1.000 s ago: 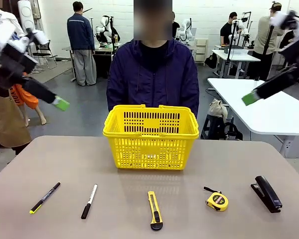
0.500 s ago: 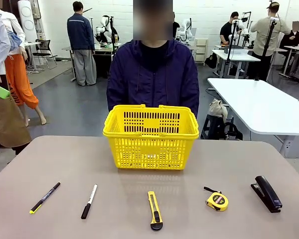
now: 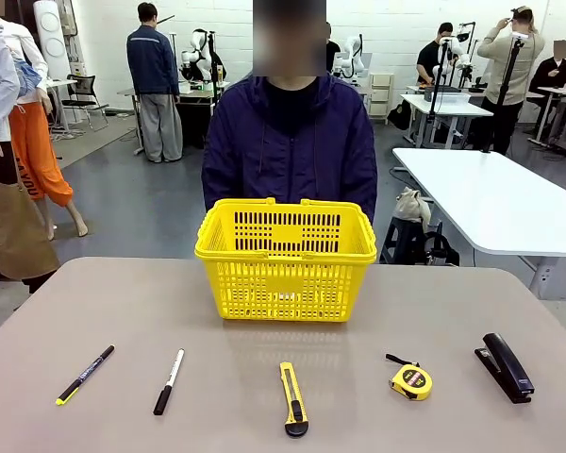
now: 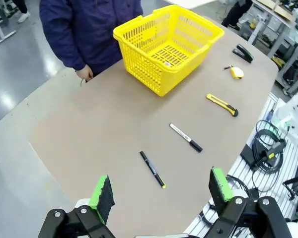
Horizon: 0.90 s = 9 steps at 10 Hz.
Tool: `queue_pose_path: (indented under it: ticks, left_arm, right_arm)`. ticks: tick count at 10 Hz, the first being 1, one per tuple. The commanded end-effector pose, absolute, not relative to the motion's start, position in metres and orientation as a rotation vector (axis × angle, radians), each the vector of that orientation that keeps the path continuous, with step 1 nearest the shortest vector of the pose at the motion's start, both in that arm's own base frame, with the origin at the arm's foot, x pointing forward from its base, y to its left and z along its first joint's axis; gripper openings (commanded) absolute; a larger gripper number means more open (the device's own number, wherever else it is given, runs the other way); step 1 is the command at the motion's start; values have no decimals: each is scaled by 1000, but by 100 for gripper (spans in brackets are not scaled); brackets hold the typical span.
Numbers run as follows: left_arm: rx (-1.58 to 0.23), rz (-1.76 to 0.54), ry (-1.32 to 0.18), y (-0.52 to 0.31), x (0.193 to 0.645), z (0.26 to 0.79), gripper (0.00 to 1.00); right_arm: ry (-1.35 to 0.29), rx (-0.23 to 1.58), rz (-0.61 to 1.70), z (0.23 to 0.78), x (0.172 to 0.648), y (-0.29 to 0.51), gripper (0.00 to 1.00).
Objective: Place the items the person wants into the basket.
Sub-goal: Pick up the item the person points to and place it in the Market Basket.
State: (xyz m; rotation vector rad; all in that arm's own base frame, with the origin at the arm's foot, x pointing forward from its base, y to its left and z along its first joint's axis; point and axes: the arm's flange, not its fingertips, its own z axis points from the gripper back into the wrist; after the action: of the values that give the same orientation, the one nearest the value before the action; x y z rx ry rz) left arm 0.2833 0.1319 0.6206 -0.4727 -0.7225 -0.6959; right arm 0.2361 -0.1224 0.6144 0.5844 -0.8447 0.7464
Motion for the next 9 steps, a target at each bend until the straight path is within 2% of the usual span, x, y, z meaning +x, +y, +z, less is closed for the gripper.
queue_pose_path:
  ticks: [1, 9]
  left_arm:
    - [-467, -750, -711, 144, 267, 617, 100]
    - [-480, -724, -711, 142, 269, 618, 100]
  right_arm:
    - [-889, 635, 757, 605, 224, -131, 100]
    - [-872, 609, 734, 615, 223, -134, 100]
